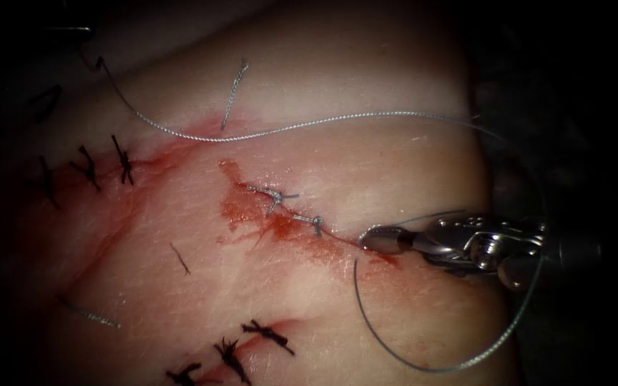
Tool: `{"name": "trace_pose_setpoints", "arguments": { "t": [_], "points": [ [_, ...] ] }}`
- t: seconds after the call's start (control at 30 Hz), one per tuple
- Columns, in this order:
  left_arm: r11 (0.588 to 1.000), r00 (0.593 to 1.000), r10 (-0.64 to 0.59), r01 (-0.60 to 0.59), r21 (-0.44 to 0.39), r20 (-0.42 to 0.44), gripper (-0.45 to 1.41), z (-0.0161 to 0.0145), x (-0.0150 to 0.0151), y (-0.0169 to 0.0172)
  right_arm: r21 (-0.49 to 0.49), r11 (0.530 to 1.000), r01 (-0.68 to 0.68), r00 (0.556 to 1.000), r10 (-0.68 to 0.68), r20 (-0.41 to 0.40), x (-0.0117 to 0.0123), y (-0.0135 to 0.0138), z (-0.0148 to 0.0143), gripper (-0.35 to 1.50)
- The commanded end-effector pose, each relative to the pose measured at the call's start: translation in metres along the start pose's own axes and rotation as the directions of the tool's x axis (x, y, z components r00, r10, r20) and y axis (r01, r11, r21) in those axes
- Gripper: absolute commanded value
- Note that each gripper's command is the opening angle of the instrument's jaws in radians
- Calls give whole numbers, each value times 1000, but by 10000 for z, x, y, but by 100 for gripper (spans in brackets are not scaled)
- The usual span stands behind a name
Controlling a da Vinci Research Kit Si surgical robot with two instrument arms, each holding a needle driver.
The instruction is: Wound Closure
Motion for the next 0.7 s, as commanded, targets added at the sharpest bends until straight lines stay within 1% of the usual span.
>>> {"name": "trace_pose_setpoints", "arguments": {
  "t": [0.03,0.13,0.43,0.57,0.7],
  "points": [
    [1000,1000,1,-1,0,0,-45,5,-3,-3,-8,1000,1,1000,0,11,-2,3,4,-35],
    [1000,1000,1,-1,-1,0,-45,5,-3,-3,-22,1000,6,1000,-6,26,-5,7,4,-35],
    [1000,1000,0,0,1,-1,-45,4,-2,-3,-26,1000,0,1000,1,26,-4,0,11,-35],
    [1000,1000,0,0,2,-1,-45,5,-2,-3,-34,999,0,1000,0,22,5,-6,9,-35],
    [1000,1000,-12,12,2,-2,-45,6,-2,-2,-33,999,5,1000,-4,25,2,-16,13,-35]
  ]
}}
